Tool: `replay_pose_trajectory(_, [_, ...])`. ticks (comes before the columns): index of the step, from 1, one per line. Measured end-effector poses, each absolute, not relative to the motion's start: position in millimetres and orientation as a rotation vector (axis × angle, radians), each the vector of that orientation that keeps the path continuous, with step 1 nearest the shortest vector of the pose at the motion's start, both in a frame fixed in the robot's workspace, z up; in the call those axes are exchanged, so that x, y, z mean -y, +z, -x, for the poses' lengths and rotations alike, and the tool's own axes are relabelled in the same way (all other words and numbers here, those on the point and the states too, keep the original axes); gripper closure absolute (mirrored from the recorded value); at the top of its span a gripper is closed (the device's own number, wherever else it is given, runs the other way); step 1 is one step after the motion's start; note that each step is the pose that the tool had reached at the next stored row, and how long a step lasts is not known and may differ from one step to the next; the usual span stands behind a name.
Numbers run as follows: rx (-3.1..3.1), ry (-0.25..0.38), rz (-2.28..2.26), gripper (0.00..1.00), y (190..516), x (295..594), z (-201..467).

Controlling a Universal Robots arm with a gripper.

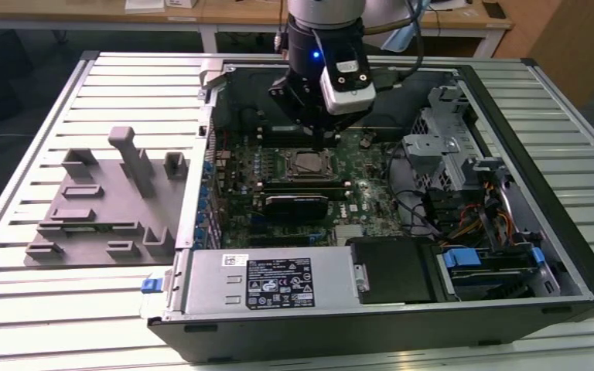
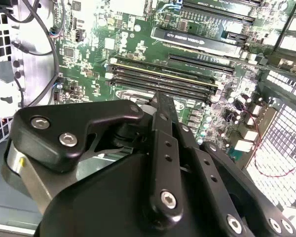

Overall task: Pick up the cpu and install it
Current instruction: 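Install the second cpu locking lever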

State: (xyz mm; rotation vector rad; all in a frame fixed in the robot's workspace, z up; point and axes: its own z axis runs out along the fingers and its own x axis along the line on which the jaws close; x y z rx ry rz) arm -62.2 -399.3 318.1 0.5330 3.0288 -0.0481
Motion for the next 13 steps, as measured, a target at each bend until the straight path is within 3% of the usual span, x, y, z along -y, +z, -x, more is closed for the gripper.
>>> replay_pose_trajectory(13, [-3.029, -0.048, -0.533, 0.89, 323.9, 399.3, 62.2])
